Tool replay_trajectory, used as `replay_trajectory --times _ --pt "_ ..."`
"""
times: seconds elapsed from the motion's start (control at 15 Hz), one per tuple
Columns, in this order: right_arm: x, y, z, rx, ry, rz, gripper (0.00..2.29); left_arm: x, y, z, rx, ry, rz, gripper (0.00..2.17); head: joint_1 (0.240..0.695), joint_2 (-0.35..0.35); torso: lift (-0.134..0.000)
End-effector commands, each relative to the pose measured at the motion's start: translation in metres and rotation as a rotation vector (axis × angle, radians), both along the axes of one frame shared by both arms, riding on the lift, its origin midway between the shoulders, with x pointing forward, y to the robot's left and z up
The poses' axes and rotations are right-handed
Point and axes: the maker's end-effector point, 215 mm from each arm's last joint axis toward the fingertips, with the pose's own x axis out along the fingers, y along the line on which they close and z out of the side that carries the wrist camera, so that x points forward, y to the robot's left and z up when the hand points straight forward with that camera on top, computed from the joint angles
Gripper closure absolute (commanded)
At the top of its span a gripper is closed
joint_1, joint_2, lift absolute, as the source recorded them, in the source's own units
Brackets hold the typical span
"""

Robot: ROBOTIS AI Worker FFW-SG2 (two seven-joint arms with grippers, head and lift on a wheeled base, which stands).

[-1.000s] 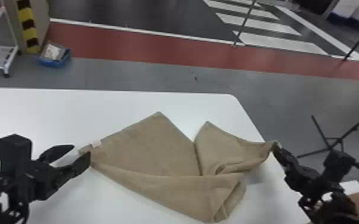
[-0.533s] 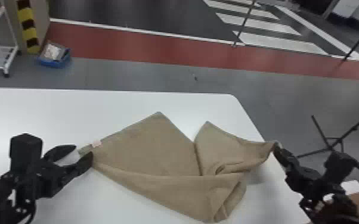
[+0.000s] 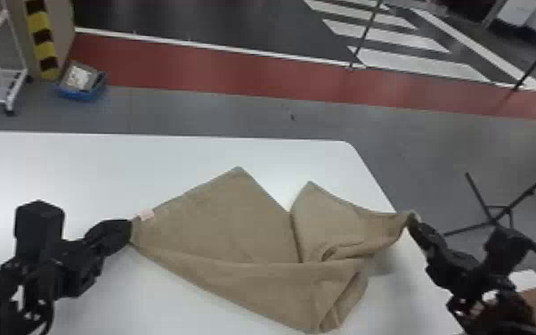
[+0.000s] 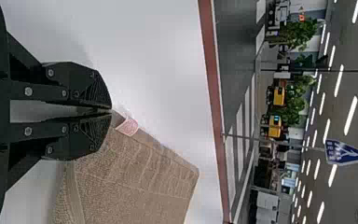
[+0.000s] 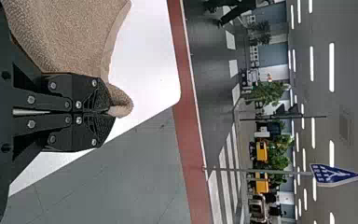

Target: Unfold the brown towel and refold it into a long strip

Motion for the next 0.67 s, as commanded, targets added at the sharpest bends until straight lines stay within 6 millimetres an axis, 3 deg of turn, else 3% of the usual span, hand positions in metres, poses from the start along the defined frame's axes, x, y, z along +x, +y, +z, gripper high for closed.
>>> replay_trajectory --times 0.0,0.13,0.33,0.6 --pt "0.001 0.003 -0.001 0.003 -0.001 0.004 1.5 -0.005 -0.001 0.014 -0.012 -0.019 -0.008 1.92 0.695 -0.35 -0.123" --pt "0.002 0.009 0.009 -0.006 -0.017 0.017 1.5 -0.011 0.004 0.034 -0.044 -0.041 0.001 2.01 0.695 -0.35 -0.123" --pt "0.001 0.019 0.048 -0.048 -0.077 0.04 1.5 -0.026 0.031 0.053 -0.017 0.06 0.053 2.01 0.695 -0.35 -0.123" --pt "-0.01 0.021 0.106 -0.078 -0.158 0.056 1.5 -0.032 0.082 0.141 -0.048 -0.088 0.172 2.01 0.695 -0.35 -0.123"
